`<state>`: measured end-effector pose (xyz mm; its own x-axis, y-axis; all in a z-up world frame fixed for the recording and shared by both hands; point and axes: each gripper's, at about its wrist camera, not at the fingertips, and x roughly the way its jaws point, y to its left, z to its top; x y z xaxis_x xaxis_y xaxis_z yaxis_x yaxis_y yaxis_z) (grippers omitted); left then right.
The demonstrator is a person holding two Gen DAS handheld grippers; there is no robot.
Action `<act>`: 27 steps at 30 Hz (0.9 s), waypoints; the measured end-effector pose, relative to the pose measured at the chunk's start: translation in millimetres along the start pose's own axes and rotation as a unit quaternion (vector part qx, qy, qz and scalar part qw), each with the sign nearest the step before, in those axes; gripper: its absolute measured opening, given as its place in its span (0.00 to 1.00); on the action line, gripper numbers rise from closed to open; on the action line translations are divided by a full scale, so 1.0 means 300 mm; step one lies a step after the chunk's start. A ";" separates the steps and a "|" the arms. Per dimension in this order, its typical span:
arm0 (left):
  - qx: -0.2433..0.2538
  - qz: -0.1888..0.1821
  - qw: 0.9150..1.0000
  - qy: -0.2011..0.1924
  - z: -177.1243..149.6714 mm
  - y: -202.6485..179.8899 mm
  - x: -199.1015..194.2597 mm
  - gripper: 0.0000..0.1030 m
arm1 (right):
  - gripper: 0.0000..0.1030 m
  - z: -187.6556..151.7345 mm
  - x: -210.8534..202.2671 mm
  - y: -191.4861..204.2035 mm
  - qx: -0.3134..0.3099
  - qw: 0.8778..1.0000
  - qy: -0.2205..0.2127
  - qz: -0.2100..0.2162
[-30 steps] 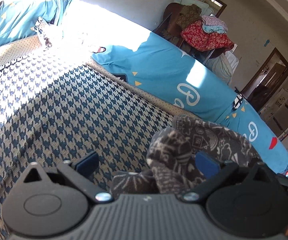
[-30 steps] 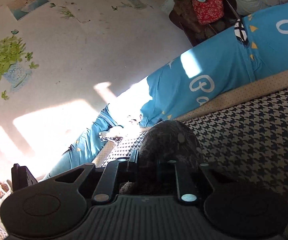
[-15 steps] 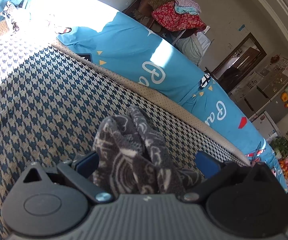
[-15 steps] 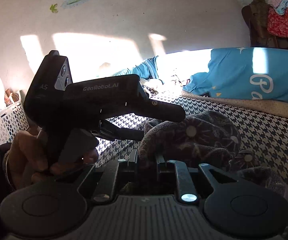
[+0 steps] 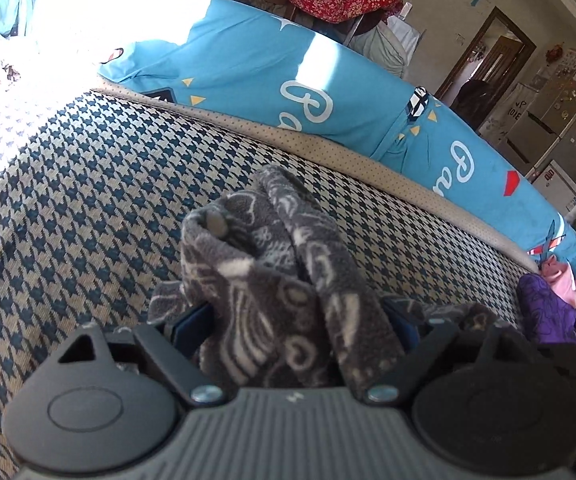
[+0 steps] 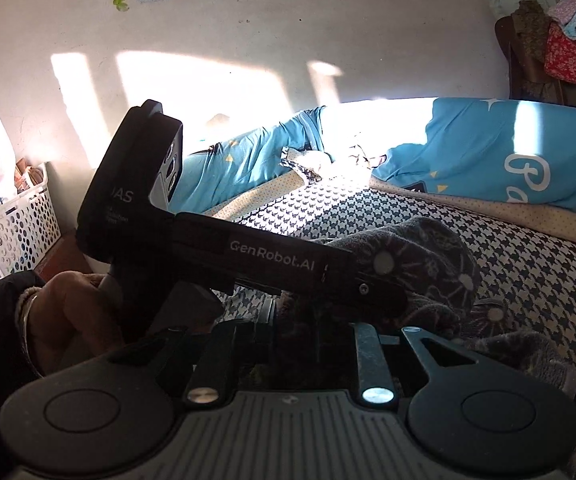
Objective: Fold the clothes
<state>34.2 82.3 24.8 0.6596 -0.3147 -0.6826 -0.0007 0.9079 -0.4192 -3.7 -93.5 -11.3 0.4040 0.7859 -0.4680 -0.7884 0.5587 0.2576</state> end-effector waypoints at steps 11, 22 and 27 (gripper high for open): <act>-0.036 0.091 0.994 -0.038 0.019 0.089 -0.031 0.72 | 0.48 0.019 -0.172 -0.219 0.109 0.989 -0.049 -0.084; -0.043 0.143 0.989 -0.014 0.002 0.157 -0.007 0.74 | 0.86 -0.056 -0.057 -0.396 0.276 0.960 -0.011 -0.048; -0.037 0.140 0.989 -0.002 -0.008 0.149 0.017 0.77 | 0.92 -0.093 0.054 -0.332 0.196 0.973 0.072 -0.097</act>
<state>35.8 120.6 1.3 0.6281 -0.0526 -0.7764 -0.2391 0.9364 -0.2569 68.4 -143.7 -68.1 0.4359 0.6263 -0.6463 -0.4542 0.7731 0.4428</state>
